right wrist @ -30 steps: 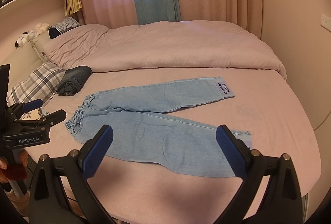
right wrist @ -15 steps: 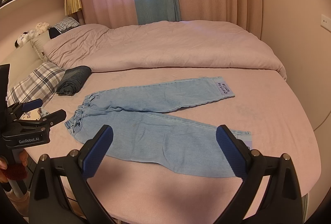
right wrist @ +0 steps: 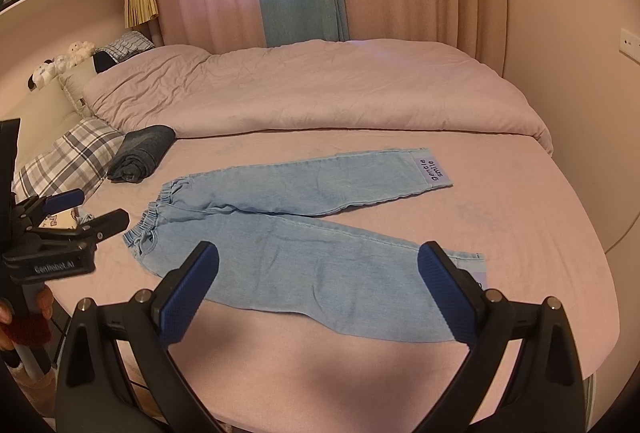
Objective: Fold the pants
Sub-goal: 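Grasp the jeans waistband with the left gripper while the right gripper grasps the labelled hem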
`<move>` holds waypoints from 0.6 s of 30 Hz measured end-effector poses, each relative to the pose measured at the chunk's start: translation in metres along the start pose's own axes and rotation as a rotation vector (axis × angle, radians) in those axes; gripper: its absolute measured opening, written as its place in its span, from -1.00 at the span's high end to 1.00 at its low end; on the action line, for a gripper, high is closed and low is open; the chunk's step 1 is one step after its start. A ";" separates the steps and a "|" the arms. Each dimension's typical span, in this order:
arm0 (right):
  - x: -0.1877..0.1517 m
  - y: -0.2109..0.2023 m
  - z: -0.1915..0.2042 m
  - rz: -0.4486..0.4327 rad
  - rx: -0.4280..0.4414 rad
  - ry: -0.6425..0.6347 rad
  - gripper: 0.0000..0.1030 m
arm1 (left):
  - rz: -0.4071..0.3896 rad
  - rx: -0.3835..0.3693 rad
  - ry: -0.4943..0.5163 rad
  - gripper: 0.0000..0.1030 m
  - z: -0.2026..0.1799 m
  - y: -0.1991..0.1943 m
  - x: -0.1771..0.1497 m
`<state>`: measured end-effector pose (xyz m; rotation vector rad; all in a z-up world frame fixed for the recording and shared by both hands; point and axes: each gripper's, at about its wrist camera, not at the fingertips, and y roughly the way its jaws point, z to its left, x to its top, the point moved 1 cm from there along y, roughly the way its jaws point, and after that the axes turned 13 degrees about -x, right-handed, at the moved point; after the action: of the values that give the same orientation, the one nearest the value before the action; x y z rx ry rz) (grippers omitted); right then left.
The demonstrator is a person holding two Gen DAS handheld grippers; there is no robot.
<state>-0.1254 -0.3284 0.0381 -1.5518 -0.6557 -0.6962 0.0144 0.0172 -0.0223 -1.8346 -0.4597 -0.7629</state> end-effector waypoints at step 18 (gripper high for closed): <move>-0.119 0.151 0.117 0.041 0.025 -0.703 -0.39 | -0.021 -0.103 -0.634 -0.97 0.222 0.087 -0.091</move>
<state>-0.0829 -0.2270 -0.1577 -1.7814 -1.1359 -0.0871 0.0670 0.1936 -0.1991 -2.1576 -0.8554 -0.1997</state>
